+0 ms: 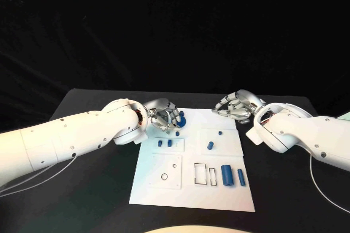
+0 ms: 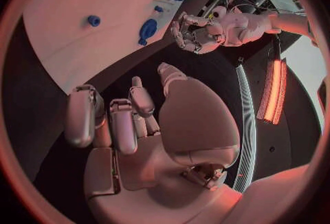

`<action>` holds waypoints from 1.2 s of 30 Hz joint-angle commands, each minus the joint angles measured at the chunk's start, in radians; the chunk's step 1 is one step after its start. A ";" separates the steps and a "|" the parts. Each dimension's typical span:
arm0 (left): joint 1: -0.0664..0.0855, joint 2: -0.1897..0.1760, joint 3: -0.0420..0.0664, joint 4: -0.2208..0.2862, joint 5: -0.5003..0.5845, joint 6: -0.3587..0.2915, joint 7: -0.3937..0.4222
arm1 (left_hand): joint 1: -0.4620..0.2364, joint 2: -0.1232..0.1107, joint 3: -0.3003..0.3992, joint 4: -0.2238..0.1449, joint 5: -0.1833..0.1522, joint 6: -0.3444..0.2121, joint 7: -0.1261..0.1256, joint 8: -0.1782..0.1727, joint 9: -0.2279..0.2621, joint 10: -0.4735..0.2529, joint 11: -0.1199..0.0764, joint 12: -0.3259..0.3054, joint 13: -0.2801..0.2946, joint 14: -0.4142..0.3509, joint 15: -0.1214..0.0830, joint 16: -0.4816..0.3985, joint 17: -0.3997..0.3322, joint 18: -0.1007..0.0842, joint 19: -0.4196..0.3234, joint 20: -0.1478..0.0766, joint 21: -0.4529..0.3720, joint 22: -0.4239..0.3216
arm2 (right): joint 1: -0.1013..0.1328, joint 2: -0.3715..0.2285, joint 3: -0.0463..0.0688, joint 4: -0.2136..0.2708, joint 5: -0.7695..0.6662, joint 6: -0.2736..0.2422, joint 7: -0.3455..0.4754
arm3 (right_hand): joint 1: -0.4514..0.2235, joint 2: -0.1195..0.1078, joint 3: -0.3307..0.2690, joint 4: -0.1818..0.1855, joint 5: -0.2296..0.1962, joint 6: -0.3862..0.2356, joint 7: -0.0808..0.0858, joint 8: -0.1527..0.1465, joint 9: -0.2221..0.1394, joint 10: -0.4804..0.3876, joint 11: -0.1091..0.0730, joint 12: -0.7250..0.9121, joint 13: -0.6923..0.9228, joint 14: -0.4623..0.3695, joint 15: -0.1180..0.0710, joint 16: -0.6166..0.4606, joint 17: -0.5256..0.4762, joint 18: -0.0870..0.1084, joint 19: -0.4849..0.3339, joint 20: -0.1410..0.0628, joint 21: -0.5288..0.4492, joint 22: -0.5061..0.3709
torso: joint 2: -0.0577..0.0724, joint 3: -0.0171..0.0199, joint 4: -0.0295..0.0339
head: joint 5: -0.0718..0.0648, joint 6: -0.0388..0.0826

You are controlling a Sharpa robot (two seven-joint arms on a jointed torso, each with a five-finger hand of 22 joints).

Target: Assemble the parts on the task board

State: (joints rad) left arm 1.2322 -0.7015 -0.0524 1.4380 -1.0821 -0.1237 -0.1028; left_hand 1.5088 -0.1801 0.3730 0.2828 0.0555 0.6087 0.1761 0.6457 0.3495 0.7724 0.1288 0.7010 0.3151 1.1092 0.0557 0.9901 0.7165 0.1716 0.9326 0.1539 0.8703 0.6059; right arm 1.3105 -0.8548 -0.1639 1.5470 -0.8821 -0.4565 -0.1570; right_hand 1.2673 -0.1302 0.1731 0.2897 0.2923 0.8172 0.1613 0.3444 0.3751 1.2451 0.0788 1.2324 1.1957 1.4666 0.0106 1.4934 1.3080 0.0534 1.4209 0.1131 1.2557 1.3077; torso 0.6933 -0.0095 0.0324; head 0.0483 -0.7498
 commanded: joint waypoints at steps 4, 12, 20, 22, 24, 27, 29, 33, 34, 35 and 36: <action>-0.003 0.031 -0.009 -0.028 -0.275 -0.047 0.120 | -0.008 -0.033 0.007 0.000 0.000 0.022 0.012 -0.020 -0.029 0.002 -0.004 -0.018 -0.027 -0.012 0.000 0.023 -0.003 0.011 0.003 0.000 0.008 0.009 | -0.001 0.002 0.000 0.003 -0.005 -0.004 0.016 | -0.002 0.001 0.009 0.000 0.007 -0.008 0.000 0.006 -0.002 -0.028 0.000 -0.029 -0.029 0.061 -0.005 -0.014 0.113 0.018 -0.016 -0.002 -0.022 0.130 | 0.000 0.0006 -0.0009 | 0.000 0.001; -0.007 0.061 -0.014 -0.068 -0.384 0.037 0.086 | -0.009 -0.044 -0.004 -0.002 -0.001 0.068 0.004 -0.048 -0.065 0.006 -0.007 -0.029 -0.056 -0.014 -0.002 0.076 -0.004 0.011 0.000 0.000 0.029 0.028 | -0.001 0.003 0.000 0.003 -0.004 -0.009 0.019 | -0.001 0.000 0.012 0.000 0.008 -0.011 0.000 0.008 -0.002 -0.055 -0.001 -0.061 -0.063 0.058 -0.006 -0.022 0.104 0.021 -0.022 -0.002 -0.036 0.124 | 0.001 0.0015 -0.0014 | 0.003 0.000; -0.013 0.083 -0.015 -0.084 -0.413 0.096 0.053 | -0.001 -0.044 0.002 -0.005 0.000 0.103 -0.003 -0.066 -0.084 0.020 -0.010 -0.031 -0.072 0.005 -0.004 0.131 0.024 0.011 -0.001 -0.002 0.053 0.048 | -0.001 0.003 0.000 0.004 -0.004 -0.011 0.022 | 0.001 -0.001 0.016 0.000 0.010 -0.014 -0.001 0.013 -0.004 -0.098 -0.001 -0.118 -0.123 0.053 -0.006 -0.036 0.086 0.026 -0.035 -0.002 -0.066 0.112 | 0.001 0.0011 -0.0007 | 0.003 0.000; -0.014 0.088 -0.015 -0.089 -0.417 0.100 0.046 | 0.001 -0.043 0.005 -0.005 0.000 0.112 -0.007 -0.070 -0.087 0.023 -0.011 -0.032 -0.075 0.015 -0.005 0.148 0.039 0.012 -0.001 -0.003 0.059 0.052 | -0.001 0.003 0.000 0.005 -0.003 -0.012 0.023 | 0.001 -0.001 0.018 0.000 0.010 -0.015 -0.001 0.014 -0.004 -0.113 -0.002 -0.139 -0.146 0.051 -0.007 -0.040 0.081 0.027 -0.037 -0.003 -0.073 0.110 | 0.000 0.0015 -0.0006 | 0.003 -0.001; -0.015 0.093 -0.015 -0.096 -0.420 0.100 0.040 | 0.003 -0.042 0.007 -0.006 0.000 0.117 -0.007 -0.072 -0.089 0.023 -0.011 -0.033 -0.077 0.017 -0.006 0.153 0.041 0.012 -0.002 -0.003 0.061 0.055 | -0.001 0.004 0.000 0.005 -0.003 -0.012 0.023 | 0.001 -0.002 0.019 0.000 0.010 -0.016 -0.001 0.016 -0.004 -0.118 -0.002 -0.148 -0.155 0.051 -0.007 -0.042 0.079 0.028 -0.038 -0.003 -0.076 0.108 | 0.000 0.0016 -0.0003 | 0.003 -0.002; -0.016 0.099 -0.015 -0.105 -0.423 0.106 0.032 | 0.007 -0.042 0.014 -0.008 0.001 0.125 -0.007 -0.080 -0.093 0.018 -0.010 -0.041 -0.084 0.003 -0.005 0.150 0.022 0.011 -0.006 -0.003 0.066 0.059 | -0.001 0.004 0.000 0.005 -0.003 -0.012 0.023 | 0.001 -0.002 0.020 0.000 0.010 -0.016 -0.001 0.016 -0.004 -0.121 -0.002 -0.154 -0.161 0.050 -0.007 -0.044 0.077 0.028 -0.039 -0.003 -0.080 0.107 | 0.000 0.0016 -0.0007 | 0.003 -0.003; -0.016 0.101 -0.015 -0.109 -0.423 0.111 0.028 | 0.008 -0.042 0.015 -0.008 0.001 0.127 -0.007 -0.081 -0.094 0.018 -0.009 -0.042 -0.086 0.005 -0.004 0.153 0.026 0.011 -0.006 -0.003 0.067 0.060 | -0.001 0.004 0.000 0.005 -0.003 -0.011 0.023 | 0.001 -0.002 0.020 0.000 0.010 -0.016 -0.001 0.016 -0.004 -0.123 -0.002 -0.157 -0.164 0.050 -0.007 -0.044 0.077 0.028 -0.040 -0.003 -0.081 0.106 | 0.000 0.0016 -0.0010 | 0.003 -0.003; -0.017 0.105 -0.015 -0.113 -0.424 0.118 0.020 | 0.013 -0.040 0.024 -0.010 0.001 0.138 -0.008 -0.086 -0.097 0.023 -0.010 -0.046 -0.091 0.008 -0.004 0.163 0.030 0.011 -0.008 -0.003 0.072 0.065 | -0.001 0.004 0.000 0.005 -0.003 -0.011 0.023 | 0.001 -0.002 0.020 0.000 0.010 -0.016 -0.001 0.017 -0.004 -0.125 -0.002 -0.160 -0.168 0.050 -0.007 -0.045 0.076 0.028 -0.040 -0.003 -0.082 0.106 | 0.000 0.0019 -0.0005 | 0.003 -0.004; -0.017 0.107 -0.015 -0.114 -0.424 0.120 0.018 | 0.015 -0.039 0.029 -0.012 0.001 0.143 -0.008 -0.090 -0.099 0.026 -0.010 -0.048 -0.093 0.010 -0.005 0.167 0.031 0.012 -0.009 -0.003 0.074 0.067 | -0.001 0.004 0.000 0.005 -0.003 -0.011 0.023 | 0.001 -0.002 0.020 0.000 0.010 -0.016 -0.001 0.017 -0.004 -0.125 -0.002 -0.160 -0.168 0.050 -0.007 -0.045 0.076 0.028 -0.040 -0.003 -0.082 0.106 | 0.000 0.0019 -0.0004 | 0.003 -0.004; -0.017 0.107 -0.015 -0.115 -0.424 0.121 0.017 | 0.019 -0.038 0.035 -0.014 0.001 0.146 -0.007 -0.094 -0.101 0.029 -0.010 -0.050 -0.096 0.010 -0.005 0.170 0.031 0.012 -0.009 -0.003 0.077 0.069 | -0.001 0.004 0.000 0.005 -0.003 -0.011 0.023 | 0.001 -0.002 0.020 0.000 0.010 -0.016 -0.001 0.017 -0.004 -0.125 -0.002 -0.160 -0.168 0.050 -0.007 -0.045 0.076 0.028 -0.040 -0.003 -0.082 0.106 | 0.000 0.0018 -0.0003 | 0.003 -0.004; -0.017 0.109 -0.015 -0.116 -0.424 0.123 0.016 | 0.027 -0.037 0.051 -0.020 0.001 0.153 -0.006 -0.101 -0.105 0.034 -0.010 -0.054 -0.101 0.008 -0.006 0.174 0.027 0.012 -0.011 -0.004 0.082 0.074 | -0.001 0.004 0.000 0.005 -0.003 -0.010 0.023 | 0.001 -0.002 0.020 0.000 0.010 -0.016 -0.001 0.017 -0.004 -0.125 -0.002 -0.160 -0.168 0.050 -0.007 -0.045 0.076 0.028 -0.040 -0.003 -0.082 0.106 | 0.000 0.0015 -0.0003 | 0.003 -0.004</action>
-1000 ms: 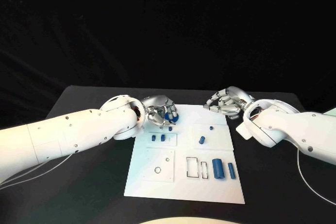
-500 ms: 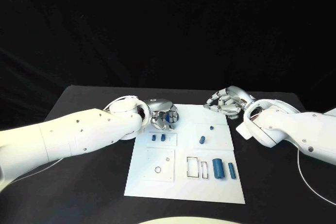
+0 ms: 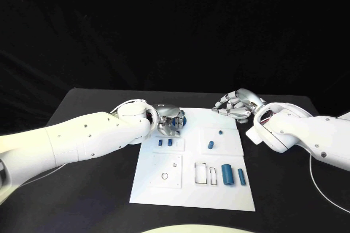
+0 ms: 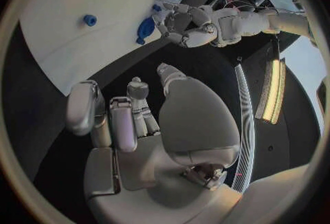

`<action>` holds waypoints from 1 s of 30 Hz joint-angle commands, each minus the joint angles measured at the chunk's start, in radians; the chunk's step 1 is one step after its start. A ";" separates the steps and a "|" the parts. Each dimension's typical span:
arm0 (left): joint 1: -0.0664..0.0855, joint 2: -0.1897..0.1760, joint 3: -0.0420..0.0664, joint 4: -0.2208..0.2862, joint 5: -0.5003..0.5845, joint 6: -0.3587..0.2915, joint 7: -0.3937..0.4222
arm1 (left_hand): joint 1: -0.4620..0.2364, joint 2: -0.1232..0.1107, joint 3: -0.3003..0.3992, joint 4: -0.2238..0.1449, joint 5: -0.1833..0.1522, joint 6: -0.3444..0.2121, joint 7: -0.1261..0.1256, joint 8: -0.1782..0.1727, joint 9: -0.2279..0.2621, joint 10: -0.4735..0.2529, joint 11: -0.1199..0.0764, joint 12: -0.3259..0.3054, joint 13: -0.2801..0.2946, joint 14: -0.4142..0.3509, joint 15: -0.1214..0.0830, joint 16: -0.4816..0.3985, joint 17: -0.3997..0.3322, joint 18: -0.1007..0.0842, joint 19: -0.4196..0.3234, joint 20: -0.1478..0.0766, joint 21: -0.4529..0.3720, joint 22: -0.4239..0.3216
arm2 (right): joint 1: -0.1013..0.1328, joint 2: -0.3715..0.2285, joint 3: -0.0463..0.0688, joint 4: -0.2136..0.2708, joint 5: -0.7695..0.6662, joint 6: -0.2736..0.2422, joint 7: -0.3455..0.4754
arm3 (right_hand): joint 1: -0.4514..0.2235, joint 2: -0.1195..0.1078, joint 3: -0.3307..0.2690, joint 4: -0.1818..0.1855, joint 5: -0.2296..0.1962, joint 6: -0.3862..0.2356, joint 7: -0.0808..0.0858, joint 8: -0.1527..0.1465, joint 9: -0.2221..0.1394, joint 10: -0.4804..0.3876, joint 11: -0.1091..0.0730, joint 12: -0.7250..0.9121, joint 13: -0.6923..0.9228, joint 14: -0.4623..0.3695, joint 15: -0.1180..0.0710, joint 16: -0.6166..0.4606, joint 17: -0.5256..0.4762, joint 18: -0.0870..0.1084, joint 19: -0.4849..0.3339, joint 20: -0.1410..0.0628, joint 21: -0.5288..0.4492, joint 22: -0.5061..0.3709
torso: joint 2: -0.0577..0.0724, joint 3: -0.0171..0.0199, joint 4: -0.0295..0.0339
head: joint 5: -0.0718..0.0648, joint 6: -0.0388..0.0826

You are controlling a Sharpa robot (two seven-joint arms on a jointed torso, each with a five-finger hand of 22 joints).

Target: Assemble the parts on the task board

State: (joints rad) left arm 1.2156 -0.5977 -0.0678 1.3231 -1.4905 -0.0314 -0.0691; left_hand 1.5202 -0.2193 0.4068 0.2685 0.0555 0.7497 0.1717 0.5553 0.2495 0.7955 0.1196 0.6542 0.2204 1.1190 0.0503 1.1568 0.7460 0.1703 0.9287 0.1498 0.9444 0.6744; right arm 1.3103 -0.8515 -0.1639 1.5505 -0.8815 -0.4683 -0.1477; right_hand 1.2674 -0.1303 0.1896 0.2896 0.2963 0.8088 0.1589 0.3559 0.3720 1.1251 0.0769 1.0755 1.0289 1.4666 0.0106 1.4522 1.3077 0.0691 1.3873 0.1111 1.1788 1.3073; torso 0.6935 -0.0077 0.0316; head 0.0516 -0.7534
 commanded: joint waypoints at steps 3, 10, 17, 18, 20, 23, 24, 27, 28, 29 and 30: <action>-0.002 0.008 0.001 -0.003 -0.016 0.040 -0.022 | 0.026 0.001 0.051 -0.016 0.002 0.028 -0.001 -0.022 -0.010 0.020 -0.001 -0.018 -0.017 -0.005 -0.001 0.013 -0.009 0.013 -0.011 -0.001 0.018 0.015 | -0.001 0.001 0.000 0.002 -0.003 0.002 0.014 | 0.001 -0.002 0.004 0.000 0.006 -0.008 0.001 0.005 -0.001 -0.005 0.000 -0.003 -0.001 0.050 -0.007 -0.004 0.076 0.013 -0.006 -0.001 -0.005 0.107 | -0.001 -0.0007 0.0003 | -0.001 -0.001; -0.004 0.013 0.001 -0.010 -0.015 0.046 -0.030 | 0.023 -0.007 0.135 -0.051 0.001 0.066 -0.002 -0.048 -0.020 0.057 -0.004 -0.043 -0.042 0.014 -0.004 0.048 0.006 0.014 -0.020 -0.004 0.052 0.043 | -0.001 0.001 0.000 0.002 -0.003 0.003 0.014 | 0.001 -0.002 0.004 0.000 0.007 -0.008 0.001 0.006 -0.001 -0.006 0.000 -0.006 -0.004 0.050 -0.007 -0.004 0.076 0.013 -0.006 -0.001 -0.007 0.106 | 0.000 -0.0003 0.0000 | -0.001 -0.001; -0.005 0.015 0.001 -0.013 -0.006 0.047 -0.021 | 0.001 -0.010 0.179 -0.081 0.000 0.084 -0.004 -0.065 -0.023 0.082 -0.008 -0.058 -0.054 0.031 -0.007 0.074 0.020 0.014 -0.025 -0.007 0.076 0.063 | -0.001 0.002 0.000 0.003 -0.003 0.005 0.013 | 0.001 -0.002 0.005 0.000 0.007 -0.007 0.001 0.006 -0.001 -0.005 0.000 -0.006 -0.004 0.050 -0.007 -0.004 0.076 0.013 -0.006 -0.001 -0.007 0.106 | 0.000 -0.0001 0.0005 | -0.001 -0.002; -0.005 0.015 0.001 -0.013 -0.004 0.048 -0.019 | -0.001 -0.010 0.181 -0.083 0.000 0.086 -0.004 -0.066 -0.022 0.084 -0.008 -0.059 -0.055 0.035 -0.007 0.078 0.026 0.014 -0.026 -0.007 0.078 0.065 | -0.001 0.002 0.000 0.003 -0.003 0.005 0.013 | 0.000 -0.001 0.005 0.000 0.007 -0.007 0.001 0.007 -0.001 -0.004 -0.001 -0.005 -0.003 0.050 -0.007 -0.004 0.076 0.013 -0.006 -0.001 -0.007 0.106 | 0.000 -0.0002 0.0005 | -0.001 -0.003; -0.005 0.016 0.001 -0.014 -0.002 0.049 -0.015 | -0.007 -0.010 0.186 -0.088 0.000 0.089 -0.005 -0.068 -0.022 0.089 -0.009 -0.062 -0.057 0.043 -0.008 0.086 0.035 0.014 -0.026 -0.007 0.082 0.068 | -0.001 0.002 0.000 0.003 -0.003 0.005 0.013 | 0.000 -0.001 0.005 0.000 0.007 -0.007 0.001 0.007 -0.001 -0.004 -0.001 -0.005 -0.003 0.050 -0.007 -0.004 0.076 0.013 -0.006 -0.001 -0.007 0.106 | 0.000 -0.0002 0.0005 | -0.001 -0.003; -0.006 0.018 0.001 -0.015 0.003 0.052 -0.011 | -0.013 -0.011 0.189 -0.090 0.000 0.090 -0.005 -0.070 -0.022 0.091 -0.009 -0.065 -0.059 0.046 -0.008 0.091 0.038 0.014 -0.026 -0.007 0.085 0.070 | -0.001 0.002 0.000 0.003 -0.003 0.005 0.013 | 0.000 -0.001 0.005 0.000 0.007 -0.007 0.001 0.007 -0.001 -0.004 -0.001 -0.005 -0.003 0.050 -0.007 -0.004 0.076 0.013 -0.006 -0.001 -0.007 0.106 | 0.000 0.0000 0.0004 | -0.001 -0.004; -0.007 0.018 0.001 -0.016 0.004 0.052 -0.011 | -0.019 -0.013 0.191 -0.092 0.000 0.091 -0.005 -0.073 -0.022 0.092 -0.009 -0.068 -0.061 0.046 -0.008 0.092 0.036 0.014 -0.027 -0.007 0.087 0.072 | -0.001 0.002 0.000 0.003 -0.003 0.005 0.013 | 0.000 -0.001 0.005 0.000 0.007 -0.007 0.001 0.007 -0.001 -0.004 -0.001 -0.005 -0.003 0.050 -0.007 -0.004 0.076 0.013 -0.006 -0.001 -0.007 0.106 | 0.000 0.0000 0.0001 | -0.002 -0.004; -0.009 0.020 0.001 -0.017 0.009 0.053 -0.009 | -0.032 -0.018 0.193 -0.096 0.000 0.086 -0.003 -0.082 -0.024 0.088 -0.006 -0.077 -0.065 0.043 -0.006 0.094 0.029 0.013 -0.030 -0.006 0.090 0.075 | -0.001 0.002 0.000 0.003 -0.003 0.005 0.013 | 0.000 -0.001 0.005 0.000 0.007 -0.007 0.001 0.007 -0.001 -0.004 -0.001 -0.005 -0.003 0.050 -0.007 -0.004 0.076 0.013 -0.006 -0.001 -0.007 0.106 | 0.000 -0.0002 -0.0003 | -0.002 -0.005; -0.009 0.020 0.001 -0.017 0.010 0.053 -0.008 | -0.032 -0.018 0.193 -0.096 0.000 0.086 -0.003 -0.082 -0.024 0.088 -0.006 -0.077 -0.065 0.043 -0.006 0.094 0.029 0.013 -0.030 -0.006 0.090 0.075 | -0.001 0.002 0.000 0.003 -0.003 0.005 0.013 | 0.000 -0.001 0.005 0.000 0.007 -0.007 0.001 0.007 -0.001 -0.004 -0.001 -0.005 -0.003 0.050 -0.007 -0.004 0.076 0.013 -0.006 -0.001 -0.007 0.106 | 0.000 -0.0003 -0.0004 | -0.002 -0.005; -0.009 0.020 0.001 -0.017 0.012 0.054 -0.008 | -0.035 -0.019 0.194 -0.097 0.000 0.084 -0.003 -0.084 -0.024 0.088 -0.006 -0.079 -0.066 0.043 -0.006 0.095 0.029 0.013 -0.031 -0.006 0.090 0.076 | -0.001 0.002 0.000 0.003 -0.003 0.005 0.013 | 0.000 -0.001 0.005 0.000 0.007 -0.007 0.001 0.007 -0.001 -0.004 -0.001 -0.005 -0.003 0.050 -0.007 -0.004 0.076 0.013 -0.006 -0.001 -0.007 0.106 | 0.000 -0.0003 -0.0004 | -0.002 -0.005; -0.010 0.020 0.001 -0.017 0.013 0.054 -0.008 | -0.037 -0.019 0.194 -0.098 0.000 0.083 -0.002 -0.085 -0.024 0.087 -0.005 -0.081 -0.067 0.043 -0.005 0.095 0.027 0.013 -0.031 -0.006 0.091 0.076 | -0.001 0.002 0.000 0.003 -0.003 0.005 0.013 | 0.000 -0.001 0.005 0.000 0.007 -0.007 0.001 0.007 -0.001 -0.004 -0.001 -0.005 -0.003 0.050 -0.007 -0.004 0.076 0.013 -0.006 -0.001 -0.007 0.106 | 0.000 0.0000 -0.0001 | -0.002 -0.005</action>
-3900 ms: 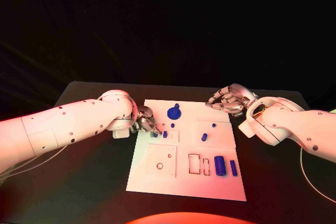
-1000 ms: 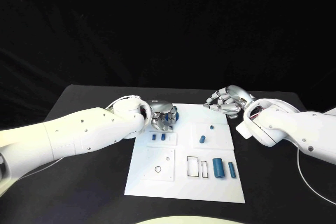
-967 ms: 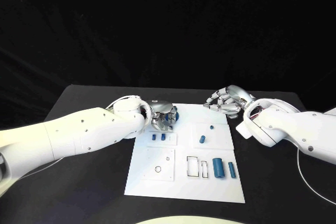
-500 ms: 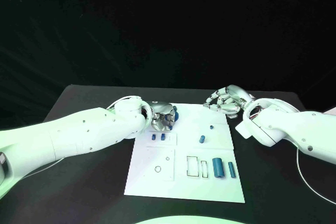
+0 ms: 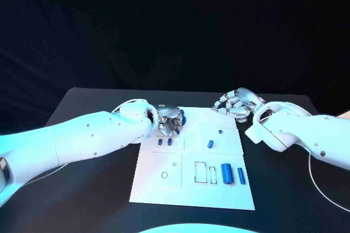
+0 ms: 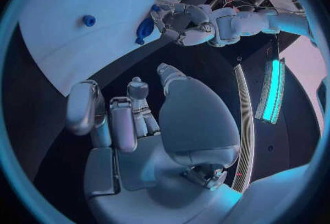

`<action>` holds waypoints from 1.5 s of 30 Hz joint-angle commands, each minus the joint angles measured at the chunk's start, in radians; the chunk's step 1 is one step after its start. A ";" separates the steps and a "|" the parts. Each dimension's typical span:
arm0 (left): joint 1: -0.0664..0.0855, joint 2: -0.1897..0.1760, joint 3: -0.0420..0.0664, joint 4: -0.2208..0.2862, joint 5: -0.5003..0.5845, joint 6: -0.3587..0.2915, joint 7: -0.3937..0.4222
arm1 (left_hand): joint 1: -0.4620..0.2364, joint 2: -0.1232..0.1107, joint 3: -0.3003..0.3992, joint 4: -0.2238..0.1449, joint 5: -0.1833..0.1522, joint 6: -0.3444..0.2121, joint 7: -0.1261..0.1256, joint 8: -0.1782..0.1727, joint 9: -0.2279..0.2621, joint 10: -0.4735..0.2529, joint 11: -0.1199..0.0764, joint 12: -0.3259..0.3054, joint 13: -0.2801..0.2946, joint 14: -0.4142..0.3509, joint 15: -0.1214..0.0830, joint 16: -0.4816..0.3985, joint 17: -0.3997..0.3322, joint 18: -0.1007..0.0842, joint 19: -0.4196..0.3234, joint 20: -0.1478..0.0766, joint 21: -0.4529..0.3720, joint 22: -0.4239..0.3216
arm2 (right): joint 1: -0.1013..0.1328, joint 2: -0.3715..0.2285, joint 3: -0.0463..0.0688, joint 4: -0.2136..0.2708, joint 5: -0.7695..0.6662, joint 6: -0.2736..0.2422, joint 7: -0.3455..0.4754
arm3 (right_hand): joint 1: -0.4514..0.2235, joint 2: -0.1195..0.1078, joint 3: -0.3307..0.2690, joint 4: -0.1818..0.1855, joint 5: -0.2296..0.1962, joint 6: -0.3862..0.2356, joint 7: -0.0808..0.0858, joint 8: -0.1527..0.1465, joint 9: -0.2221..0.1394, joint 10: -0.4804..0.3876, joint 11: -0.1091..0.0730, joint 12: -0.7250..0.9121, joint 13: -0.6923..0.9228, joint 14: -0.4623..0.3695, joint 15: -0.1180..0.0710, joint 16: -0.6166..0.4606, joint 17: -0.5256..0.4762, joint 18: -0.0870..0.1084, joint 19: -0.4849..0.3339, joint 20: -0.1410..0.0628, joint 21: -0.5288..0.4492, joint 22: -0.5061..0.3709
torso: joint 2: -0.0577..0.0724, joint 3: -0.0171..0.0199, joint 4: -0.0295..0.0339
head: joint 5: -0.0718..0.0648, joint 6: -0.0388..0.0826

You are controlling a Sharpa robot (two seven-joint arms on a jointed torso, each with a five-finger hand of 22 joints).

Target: Assemble the parts on the task board

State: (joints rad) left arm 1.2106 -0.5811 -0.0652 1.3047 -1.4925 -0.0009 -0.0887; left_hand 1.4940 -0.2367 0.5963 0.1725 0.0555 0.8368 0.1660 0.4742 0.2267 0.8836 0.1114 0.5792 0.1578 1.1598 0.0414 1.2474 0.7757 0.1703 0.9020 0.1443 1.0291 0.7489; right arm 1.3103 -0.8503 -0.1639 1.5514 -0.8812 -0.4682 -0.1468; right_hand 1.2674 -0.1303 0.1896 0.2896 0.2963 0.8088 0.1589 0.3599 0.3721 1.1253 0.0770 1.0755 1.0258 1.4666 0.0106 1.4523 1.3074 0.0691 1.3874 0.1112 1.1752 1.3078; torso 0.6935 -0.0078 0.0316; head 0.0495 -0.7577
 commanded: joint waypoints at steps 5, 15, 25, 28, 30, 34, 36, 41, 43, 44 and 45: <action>-0.005 0.004 -0.002 0.003 0.019 0.023 0.013 | -0.015 -0.004 0.005 -0.004 0.000 -0.007 0.004 -0.008 -0.002 -0.003 0.004 -0.009 -0.006 0.002 0.005 0.006 -0.003 0.013 -0.006 0.001 0.007 0.003 | -0.001 0.001 0.000 0.002 -0.004 0.005 0.011 | 0.000 -0.001 0.005 0.000 0.007 -0.007 0.001 0.003 -0.001 -0.004 -0.001 -0.005 0.000 0.050 -0.007 -0.004 0.077 0.013 -0.006 -0.001 -0.004 0.105 | 0.000 0.0002 0.0002 | -0.001 -0.002; -0.006 0.004 -0.002 0.006 0.021 0.028 0.012 | -0.021 -0.007 0.007 -0.009 0.000 -0.014 0.007 -0.016 -0.003 -0.004 0.006 -0.014 -0.008 0.006 0.006 0.012 0.003 0.011 -0.001 0.002 0.014 0.012 | -0.001 0.001 0.000 0.002 -0.004 0.005 0.012 | 0.000 -0.001 0.005 0.000 0.007 -0.007 0.001 0.003 -0.001 -0.004 -0.001 -0.005 0.000 0.050 -0.007 -0.004 0.077 0.013 -0.006 -0.001 -0.004 0.105 | -0.001 0.0004 0.0000 | -0.002 -0.003; -0.006 0.004 -0.002 0.007 0.019 0.031 -0.003 | -0.015 0.034 0.038 -0.058 0.000 0.044 -0.009 -0.004 0.016 0.073 -0.018 0.002 -0.001 0.090 -0.013 0.087 0.110 -0.007 0.088 -0.009 0.105 0.125 | -0.001 0.001 0.000 0.002 -0.004 0.006 0.011 | 0.000 -0.002 0.006 0.000 0.007 -0.006 0.000 0.005 -0.001 0.000 -0.001 -0.005 -0.001 0.050 -0.008 -0.005 0.076 0.013 -0.006 -0.002 -0.005 0.105 | 0.000 0.0006 0.0003 | -0.002 -0.003; -0.006 0.004 -0.002 0.006 0.015 0.030 -0.007 | -0.015 0.038 0.042 -0.067 0.000 0.050 -0.012 -0.006 0.019 0.079 -0.021 0.000 -0.001 0.099 -0.016 0.094 0.120 -0.008 0.091 -0.011 0.111 0.132 | -0.001 0.001 0.000 0.002 -0.004 0.006 0.011 | 0.000 -0.002 0.006 0.000 0.007 -0.006 0.000 0.005 -0.001 0.000 -0.001 -0.005 -0.001 0.050 -0.008 -0.005 0.076 0.013 -0.006 -0.002 -0.005 0.105 | 0.000 0.0007 0.0004 | -0.003 -0.003; -0.006 0.004 -0.002 0.003 0.013 0.029 -0.008 | -0.011 0.041 0.048 -0.078 0.000 0.055 -0.012 -0.008 0.021 0.085 -0.023 -0.002 -0.002 0.106 -0.018 0.099 0.128 -0.009 0.094 -0.014 0.118 0.138 | -0.001 0.001 0.000 0.003 -0.004 0.006 0.011 | -0.001 -0.001 0.006 0.000 0.007 -0.005 0.000 0.006 -0.001 0.004 -0.001 -0.002 0.002 0.050 -0.008 -0.005 0.076 0.013 -0.006 -0.002 -0.005 0.105 | 0.000 0.0007 0.0005 | -0.003 -0.003; -0.006 0.004 -0.002 -0.005 0.012 0.033 0.002 | -0.004 0.039 0.060 -0.108 0.000 0.050 -0.009 -0.024 0.022 0.085 -0.020 -0.017 -0.005 0.100 -0.018 0.095 0.111 -0.008 0.086 -0.019 0.126 0.141 | -0.001 0.000 0.000 0.003 -0.004 0.006 0.011 | -0.001 -0.001 0.006 0.000 0.007 -0.005 0.000 0.006 -0.001 0.004 -0.001 -0.002 0.002 0.050 -0.008 -0.005 0.076 0.013 -0.006 -0.002 -0.005 0.105 | -0.001 0.0008 0.0000 | -0.002 -0.003; -0.006 0.004 -0.002 -0.008 0.011 0.030 0.008 | -0.006 0.034 0.071 -0.124 0.001 0.038 -0.003 -0.043 0.020 0.075 -0.012 -0.040 -0.014 0.088 -0.013 0.086 0.088 -0.008 0.076 -0.016 0.131 0.143 | 0.000 0.000 0.000 0.003 -0.004 0.006 0.011 | -0.001 -0.001 0.006 0.000 0.007 -0.005 0.000 0.006 -0.001 0.004 -0.001 -0.002 0.002 0.050 -0.008 -0.005 0.076 0.013 -0.006 -0.002 -0.005 0.105 | -0.001 0.0009 0.0000 | -0.002 -0.003; -0.006 0.003 -0.002 -0.012 0.013 0.005 0.031 | -0.018 0.034 0.075 -0.135 0.000 0.052 -0.003 -0.049 0.025 0.094 -0.013 -0.051 -0.017 0.102 -0.012 0.096 0.105 -0.013 0.093 -0.013 0.154 0.173 | 0.000 0.001 0.000 0.003 -0.004 0.005 0.012 | -0.001 -0.001 0.007 0.000 0.007 -0.005 -0.001 0.007 -0.001 0.007 -0.002 0.001 0.004 0.050 -0.008 -0.005 0.076 0.013 -0.006 -0.002 -0.005 0.105 | -0.001 0.0001 0.0006 | -0.002 -0.001; -0.006 0.002 -0.002 -0.012 0.020 -0.009 0.043 | -0.021 0.035 0.075 -0.137 0.000 0.056 -0.004 -0.049 0.026 0.100 -0.014 -0.053 -0.017 0.107 -0.013 0.100 0.112 -0.014 0.099 -0.013 0.159 0.181 | 0.000 0.001 0.000 0.003 -0.004 0.005 0.012 | -0.001 -0.001 0.007 0.000 0.007 -0.005 -0.001 0.007 -0.001 0.007 -0.002 0.001 0.004 0.050 -0.008 -0.005 0.076 0.013 -0.006 -0.002 -0.005 0.105 | -0.002 -0.0002 0.0009 | -0.002 0.000; -0.006 0.002 -0.001 -0.012 0.024 -0.016 0.049 | -0.028 0.035 0.074 -0.136 0.000 0.059 -0.004 -0.051 0.028 0.104 -0.014 -0.056 -0.017 0.112 -0.013 0.104 0.119 -0.015 0.103 -0.012 0.164 0.187 | 0.000 0.001 0.000 0.003 -0.004 0.005 0.012 | -0.001 -0.001 0.007 0.000 0.007 -0.005 -0.001 0.007 -0.001 0.007 -0.002 0.001 0.004 0.050 -0.008 -0.005 0.076 0.013 -0.006 -0.002 -0.005 0.105 | -0.001 -0.0006 0.0008 | -0.002 0.001; -0.007 0.001 -0.001 -0.012 0.028 -0.022 0.052 | -0.048 0.031 0.069 -0.130 0.000 0.058 -0.004 -0.058 0.029 0.110 -0.015 -0.063 -0.019 0.121 -0.012 0.111 0.130 -0.017 0.111 -0.012 0.169 0.196 | 0.000 0.001 0.000 0.003 -0.004 0.005 0.012 | -0.001 -0.001 0.007 0.001 0.007 -0.004 -0.001 0.007 -0.001 0.011 -0.002 0.004 0.007 0.050 -0.009 -0.005 0.077 0.013 -0.005 -0.002 -0.005 0.105 | -0.001 -0.0007 0.0006 | -0.002 0.002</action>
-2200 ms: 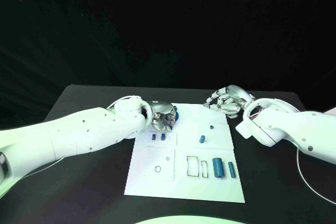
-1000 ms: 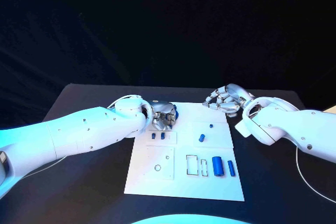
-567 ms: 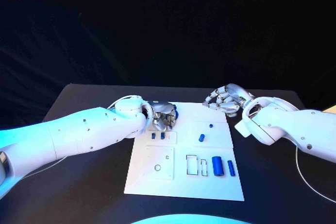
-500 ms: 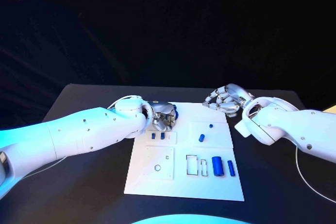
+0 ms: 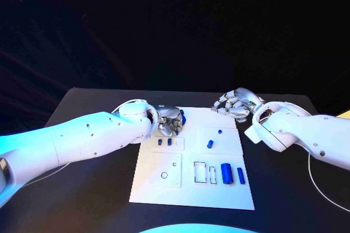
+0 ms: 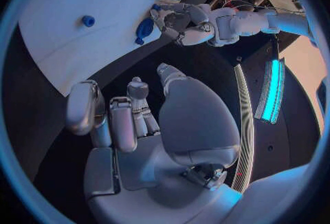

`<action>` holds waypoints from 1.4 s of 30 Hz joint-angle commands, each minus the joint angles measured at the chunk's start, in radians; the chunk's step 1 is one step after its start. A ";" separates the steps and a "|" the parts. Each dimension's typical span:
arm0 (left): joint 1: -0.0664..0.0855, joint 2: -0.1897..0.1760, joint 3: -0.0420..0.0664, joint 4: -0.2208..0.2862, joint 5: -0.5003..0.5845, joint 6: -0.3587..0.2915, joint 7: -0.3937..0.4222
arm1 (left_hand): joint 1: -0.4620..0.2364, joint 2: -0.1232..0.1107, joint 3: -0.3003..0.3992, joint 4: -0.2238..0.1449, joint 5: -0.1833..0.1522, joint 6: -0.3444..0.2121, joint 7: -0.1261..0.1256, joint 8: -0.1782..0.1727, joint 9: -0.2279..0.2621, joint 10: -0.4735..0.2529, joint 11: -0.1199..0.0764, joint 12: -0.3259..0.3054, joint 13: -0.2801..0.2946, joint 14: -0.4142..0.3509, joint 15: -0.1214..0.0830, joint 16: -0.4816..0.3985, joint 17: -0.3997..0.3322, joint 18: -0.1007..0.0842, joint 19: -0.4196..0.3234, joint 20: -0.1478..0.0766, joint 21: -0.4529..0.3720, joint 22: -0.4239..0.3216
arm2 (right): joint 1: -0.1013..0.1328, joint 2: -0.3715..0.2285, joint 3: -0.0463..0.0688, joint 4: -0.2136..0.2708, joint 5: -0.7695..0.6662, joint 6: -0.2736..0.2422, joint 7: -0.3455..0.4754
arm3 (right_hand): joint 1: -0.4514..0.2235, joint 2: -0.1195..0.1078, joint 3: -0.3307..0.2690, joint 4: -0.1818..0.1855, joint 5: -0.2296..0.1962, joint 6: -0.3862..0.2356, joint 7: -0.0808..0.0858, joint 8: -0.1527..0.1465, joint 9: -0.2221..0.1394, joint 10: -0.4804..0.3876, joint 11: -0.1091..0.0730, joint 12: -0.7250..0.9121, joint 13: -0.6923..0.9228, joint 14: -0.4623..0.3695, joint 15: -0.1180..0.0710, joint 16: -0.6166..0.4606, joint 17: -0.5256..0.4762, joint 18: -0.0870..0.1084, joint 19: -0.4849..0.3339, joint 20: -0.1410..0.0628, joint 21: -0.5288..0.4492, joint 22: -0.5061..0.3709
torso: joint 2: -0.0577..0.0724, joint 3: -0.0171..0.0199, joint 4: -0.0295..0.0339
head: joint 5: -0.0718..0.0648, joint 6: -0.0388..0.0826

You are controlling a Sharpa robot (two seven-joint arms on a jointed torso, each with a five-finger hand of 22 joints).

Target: Assemble the parts on the task board

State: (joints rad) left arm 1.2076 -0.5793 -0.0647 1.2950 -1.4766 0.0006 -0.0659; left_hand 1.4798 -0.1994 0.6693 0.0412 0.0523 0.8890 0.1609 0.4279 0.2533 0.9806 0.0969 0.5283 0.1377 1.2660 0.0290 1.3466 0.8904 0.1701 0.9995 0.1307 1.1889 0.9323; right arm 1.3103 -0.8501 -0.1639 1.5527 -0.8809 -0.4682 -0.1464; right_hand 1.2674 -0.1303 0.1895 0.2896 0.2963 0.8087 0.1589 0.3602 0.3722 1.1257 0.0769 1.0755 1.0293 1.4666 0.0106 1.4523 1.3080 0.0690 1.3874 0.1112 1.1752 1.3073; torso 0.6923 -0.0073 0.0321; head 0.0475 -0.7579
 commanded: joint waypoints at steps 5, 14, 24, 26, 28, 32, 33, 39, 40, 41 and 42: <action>-0.006 -0.008 0.002 0.007 0.028 -0.049 0.046 | -0.044 -0.007 -0.006 0.004 0.003 0.008 0.000 -0.014 0.004 0.018 -0.001 -0.016 0.001 0.021 -0.001 0.016 0.021 -0.019 0.021 0.002 0.014 0.021 | -0.001 0.001 0.000 0.002 -0.004 0.005 0.013 | -0.001 0.000 0.007 0.001 0.007 -0.004 -0.001 0.007 -0.001 0.012 -0.002 0.005 0.005 0.050 -0.009 -0.005 0.075 0.013 -0.006 -0.002 -0.006 0.105 | 0.000 -0.0013 -0.0010 | 0.000 0.004; -0.008 -0.043 0.012 0.041 0.063 -0.094 0.063 | -0.058 -0.005 -0.007 0.005 0.003 0.026 -0.004 -0.015 0.011 0.039 -0.006 -0.026 0.000 0.042 -0.005 0.030 0.048 -0.025 0.051 0.000 0.031 0.047 | -0.001 -0.002 0.000 0.002 -0.004 0.004 0.013 | -0.001 0.000 0.007 0.001 0.007 -0.004 -0.001 0.007 -0.001 0.012 -0.002 0.005 0.005 0.050 -0.009 -0.005 0.075 0.013 -0.006 -0.002 -0.006 0.105 | 0.000 -0.0012 0.0012 | -0.003 0.006; -0.007 -0.115 0.054 0.113 0.086 -0.100 0.049 | -0.063 -0.007 -0.007 0.003 0.003 0.036 -0.007 -0.016 0.015 0.050 -0.009 -0.032 0.000 0.049 -0.007 0.034 0.053 -0.027 0.060 -0.002 0.035 0.053 | -0.001 -0.005 0.000 0.003 -0.004 0.003 0.013 | -0.001 0.000 0.007 0.001 0.007 -0.004 -0.001 0.007 -0.001 0.012 -0.002 0.005 0.005 0.050 -0.009 -0.005 0.075 0.013 -0.006 -0.002 -0.006 0.105 | -0.002 -0.0011 0.0034 | -0.001 0.007; -0.007 -0.129 0.059 0.122 0.089 -0.094 0.043 | -0.064 -0.008 -0.008 0.003 0.003 0.037 -0.008 -0.017 0.016 0.052 -0.010 -0.034 0.000 0.050 -0.008 0.035 0.054 -0.027 0.062 -0.002 0.036 0.055 | -0.001 -0.006 0.000 0.003 -0.004 0.003 0.013 | -0.001 0.000 0.007 0.001 0.007 -0.004 -0.001 0.007 -0.001 0.012 -0.002 0.005 0.005 0.050 -0.009 -0.005 0.075 0.013 -0.006 -0.002 -0.006 0.105 | -0.002 -0.0011 0.0034 | 0.000 0.007; -0.007 -0.140 0.062 0.125 0.092 -0.085 0.037 | -0.065 -0.008 -0.008 0.003 0.003 0.039 -0.008 -0.017 0.017 0.054 -0.010 -0.034 0.000 0.052 -0.008 0.036 0.056 -0.028 0.064 -0.002 0.037 0.056 | -0.001 -0.006 0.000 0.002 -0.004 0.003 0.013 | -0.001 0.000 0.007 0.001 0.007 -0.004 -0.001 0.007 -0.001 0.012 -0.002 0.005 0.005 0.050 -0.009 -0.005 0.075 0.013 -0.006 -0.002 -0.006 0.105 | -0.002 -0.0010 0.0024 | 0.002 0.007; -0.007 -0.150 0.064 0.120 0.096 -0.069 0.032 | -0.066 -0.009 -0.008 0.003 0.003 0.039 -0.008 -0.017 0.017 0.055 -0.011 -0.035 0.000 0.052 -0.008 0.036 0.057 -0.028 0.065 -0.003 0.037 0.058 | -0.001 -0.007 0.000 0.002 -0.004 0.003 0.013 | -0.001 0.000 0.007 0.001 0.007 -0.004 -0.001 0.007 -0.001 0.012 -0.002 0.005 0.005 0.050 -0.009 -0.005 0.075 0.013 -0.006 -0.002 -0.006 0.105 | -0.001 -0.0009 0.0030 | 0.003 0.008; -0.007 -0.151 0.064 0.117 0.096 -0.065 0.031 | -0.066 -0.009 -0.008 0.003 0.003 0.039 -0.008 -0.017 0.017 0.055 -0.011 -0.035 0.000 0.052 -0.008 0.036 0.057 -0.028 0.065 -0.003 0.037 0.058 | -0.001 -0.007 0.000 0.002 -0.004 0.003 0.013 | -0.001 0.000 0.007 0.001 0.007 -0.004 -0.001 0.007 -0.001 0.012 -0.002 0.005 0.005 0.050 -0.009 -0.005 0.075 0.013 -0.006 -0.002 -0.006 0.105 | -0.001 -0.0012 0.0025 | 0.004 0.008; -0.008 -0.147 0.058 0.100 0.098 -0.048 0.028 | -0.067 -0.009 -0.008 0.003 0.003 0.041 -0.009 -0.017 0.017 0.056 -0.011 -0.036 0.000 0.053 -0.009 0.036 0.057 -0.028 0.066 -0.003 0.038 0.059 | -0.001 -0.006 0.000 0.002 -0.004 0.003 0.014 | -0.001 0.000 0.007 0.001 0.007 -0.004 -0.001 0.007 -0.001 0.012 -0.002 0.005 0.005 0.050 -0.009 -0.005 0.075 0.013 -0.006 -0.002 -0.006 0.105 | 0.000 -0.0013 0.0011 | 0.007 0.009; -0.009 -0.145 0.057 0.098 0.098 -0.045 0.027 | -0.067 -0.009 -0.008 0.003 0.003 0.041 -0.009 -0.017 0.017 0.056 -0.011 -0.036 0.000 0.053 -0.009 0.036 0.057 -0.028 0.066 -0.003 0.038 0.059 | -0.001 -0.006 0.000 0.002 -0.004 0.003 0.014 | -0.001 0.000 0.007 0.001 0.007 -0.004 -0.001 0.007 -0.001 0.012 -0.002 0.005 0.005 0.050 -0.009 -0.005 0.075 0.013 -0.006 -0.002 -0.006 0.105 | 0.000 -0.0013 -0.0002 | 0.008 0.009; -0.010 -0.144 0.056 0.095 0.097 -0.043 0.026 | -0.067 -0.009 -0.008 0.003 0.003 0.041 -0.009 -0.017 0.017 0.056 -0.011 -0.036 0.000 0.053 -0.009 0.036 0.057 -0.028 0.066 -0.003 0.038 0.059 | -0.001 -0.006 0.000 0.002 -0.004 0.003 0.014 | -0.001 0.000 0.007 0.001 0.007 -0.004 -0.001 0.007 -0.001 0.012 -0.002 0.005 0.005 0.050 -0.009 -0.005 0.075 0.013 -0.006 -0.002 -0.006 0.105 | 0.001 -0.0013 -0.0005 | 0.008 0.009; -0.010 -0.142 0.056 0.093 0.097 -0.041 0.026 | -0.067 -0.009 -0.008 0.003 0.003 0.041 -0.009 -0.017 0.017 0.056 -0.011 -0.036 0.000 0.053 -0.009 0.036 0.057 -0.028 0.066 -0.003 0.038 0.059 | -0.001 -0.006 0.000 0.002 -0.004 0.003 0.014 | -0.001 0.000 0.007 0.001 0.007 -0.004 -0.001 0.007 -0.001 0.012 -0.002 0.005 0.005 0.050 -0.009 -0.005 0.075 0.013 -0.006 -0.002 -0.006 0.105 | 0.001 -0.0015 -0.0007 | 0.008 0.008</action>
State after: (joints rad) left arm 1.1978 -0.7254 -0.0093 1.3888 -1.3897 -0.0675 -0.0353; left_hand 1.4203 -0.2078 0.6663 0.0443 0.0524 0.9224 0.1552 0.4171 0.2701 1.0296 0.0859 0.4955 0.1372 1.3099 0.0197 1.3773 0.9458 0.1537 1.0580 0.1285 1.2236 0.9903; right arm 1.3102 -0.8562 -0.1637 1.5533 -0.8807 -0.4684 -0.1449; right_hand 1.2674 -0.1303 0.1895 0.2896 0.2963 0.8087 0.1589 0.3638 0.3722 1.1293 0.0735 1.0755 1.0330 1.4666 0.0106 1.4523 1.3075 0.0690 1.3874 0.1112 1.1753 1.3077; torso 0.6920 -0.0083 0.0330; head 0.0547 -0.7493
